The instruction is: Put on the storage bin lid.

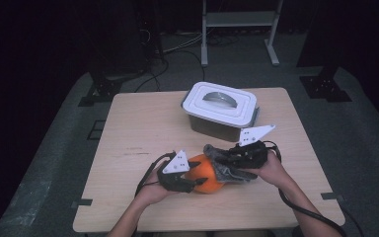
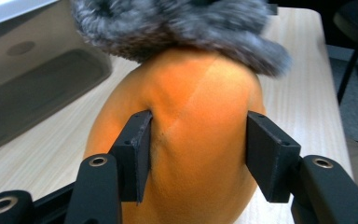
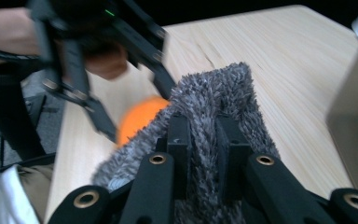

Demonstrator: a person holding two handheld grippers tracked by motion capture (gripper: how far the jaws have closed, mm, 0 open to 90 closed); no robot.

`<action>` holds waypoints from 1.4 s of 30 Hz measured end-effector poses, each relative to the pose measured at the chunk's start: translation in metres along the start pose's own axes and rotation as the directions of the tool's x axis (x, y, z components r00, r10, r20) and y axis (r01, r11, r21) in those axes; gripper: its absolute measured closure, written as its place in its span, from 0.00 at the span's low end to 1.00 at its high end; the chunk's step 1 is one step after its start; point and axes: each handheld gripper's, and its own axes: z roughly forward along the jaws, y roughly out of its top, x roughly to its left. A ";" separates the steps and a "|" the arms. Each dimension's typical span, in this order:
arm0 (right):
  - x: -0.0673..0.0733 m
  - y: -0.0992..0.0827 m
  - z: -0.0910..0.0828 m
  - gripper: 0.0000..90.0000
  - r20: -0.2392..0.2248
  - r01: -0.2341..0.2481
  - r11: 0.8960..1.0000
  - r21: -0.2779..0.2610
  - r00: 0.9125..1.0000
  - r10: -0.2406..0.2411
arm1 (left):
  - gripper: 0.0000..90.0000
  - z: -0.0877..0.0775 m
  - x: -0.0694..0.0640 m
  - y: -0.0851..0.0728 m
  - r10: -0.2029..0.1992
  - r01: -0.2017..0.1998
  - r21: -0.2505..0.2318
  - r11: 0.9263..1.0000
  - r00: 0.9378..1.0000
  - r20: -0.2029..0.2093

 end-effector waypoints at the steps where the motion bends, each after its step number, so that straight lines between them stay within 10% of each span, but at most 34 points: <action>1: 0.004 0.003 0.000 0.86 -0.004 0.012 1.000 -0.004 1.000 -0.012 | 0.51 0.000 0.001 0.000 -0.015 0.015 -0.005 1.000 1.000 -0.012; 6: 0.022 0.005 0.000 0.86 -0.015 0.076 0.997 0.003 0.997 -0.075 | 0.52 -0.002 0.008 -0.001 -0.104 0.101 -0.038 0.994 0.992 -0.067; 11: 0.018 -0.014 -0.004 0.87 -0.005 0.035 0.999 0.019 0.999 -0.035 | 0.51 -0.004 0.013 -0.002 -0.153 0.149 -0.048 0.988 0.986 -0.073; 17: -0.002 -0.031 -0.015 0.87 0.031 -0.054 0.998 -0.013 0.998 0.054 | 0.51 0.000 0.007 0.000 -0.107 0.106 -0.040 0.994 0.994 -0.022; 25: 0.002 -0.010 -0.008 0.86 0.036 -0.007 1.000 -0.027 0.999 0.008 | 0.50 0.005 -0.001 0.001 -0.055 0.055 -0.012 0.998 0.998 0.017; 31: 0.015 -0.009 -0.003 0.86 0.006 0.029 0.999 -0.034 1.000 -0.029 | 0.50 0.001 0.007 -0.002 -0.129 0.127 -0.035 0.991 0.991 -0.034; 42: 0.005 -0.059 -0.025 0.86 0.064 -0.068 0.996 0.053 0.996 0.065 | 0.50 0.001 0.011 -0.003 -0.160 0.158 -0.047 0.986 0.987 -0.030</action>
